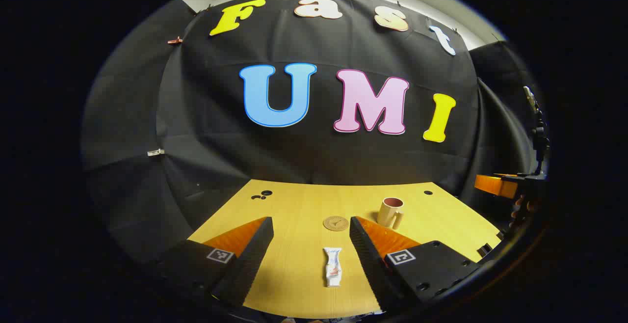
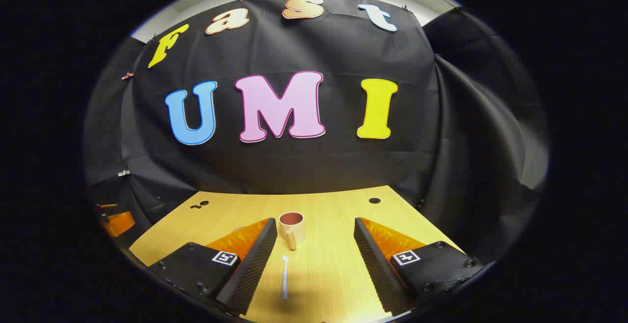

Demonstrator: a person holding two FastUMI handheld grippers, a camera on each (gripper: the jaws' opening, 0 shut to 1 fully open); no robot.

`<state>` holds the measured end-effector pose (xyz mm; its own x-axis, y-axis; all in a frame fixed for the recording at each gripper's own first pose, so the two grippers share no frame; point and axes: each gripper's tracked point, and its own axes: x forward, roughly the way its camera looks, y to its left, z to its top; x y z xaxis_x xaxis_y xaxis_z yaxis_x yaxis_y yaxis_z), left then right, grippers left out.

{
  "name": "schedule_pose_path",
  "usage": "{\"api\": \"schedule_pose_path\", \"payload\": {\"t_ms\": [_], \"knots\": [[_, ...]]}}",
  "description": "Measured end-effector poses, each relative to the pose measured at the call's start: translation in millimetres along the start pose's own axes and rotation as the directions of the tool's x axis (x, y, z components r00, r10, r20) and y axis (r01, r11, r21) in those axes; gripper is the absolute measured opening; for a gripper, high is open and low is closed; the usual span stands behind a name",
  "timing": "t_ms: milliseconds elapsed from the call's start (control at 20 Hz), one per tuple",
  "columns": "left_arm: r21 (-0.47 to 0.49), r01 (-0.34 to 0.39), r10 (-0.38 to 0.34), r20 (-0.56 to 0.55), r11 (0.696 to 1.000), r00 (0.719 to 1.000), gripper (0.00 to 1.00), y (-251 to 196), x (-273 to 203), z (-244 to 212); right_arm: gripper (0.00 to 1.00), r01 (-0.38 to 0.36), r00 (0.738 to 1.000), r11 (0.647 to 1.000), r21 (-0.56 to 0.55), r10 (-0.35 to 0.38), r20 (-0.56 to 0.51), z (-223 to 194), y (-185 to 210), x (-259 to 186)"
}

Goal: Put the toothbrush and toothpaste on the desktop into the cup, then pick up the cup and place it on the coaster on the desktop.

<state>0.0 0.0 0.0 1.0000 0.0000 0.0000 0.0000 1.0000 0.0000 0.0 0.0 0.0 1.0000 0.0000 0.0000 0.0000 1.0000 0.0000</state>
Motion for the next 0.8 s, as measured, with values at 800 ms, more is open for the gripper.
{"api": "schedule_pose_path", "payload": {"t_ms": [800], "knots": [[0.005, -0.006, 0.006, -0.07, 1.0, 0.998, 0.98, -3.7, 31.8, -21.7, 0.96, -0.094, 0.988, 0.995, -0.029, 0.09, -0.123, -38.8, 20.7, 33.2]]}}
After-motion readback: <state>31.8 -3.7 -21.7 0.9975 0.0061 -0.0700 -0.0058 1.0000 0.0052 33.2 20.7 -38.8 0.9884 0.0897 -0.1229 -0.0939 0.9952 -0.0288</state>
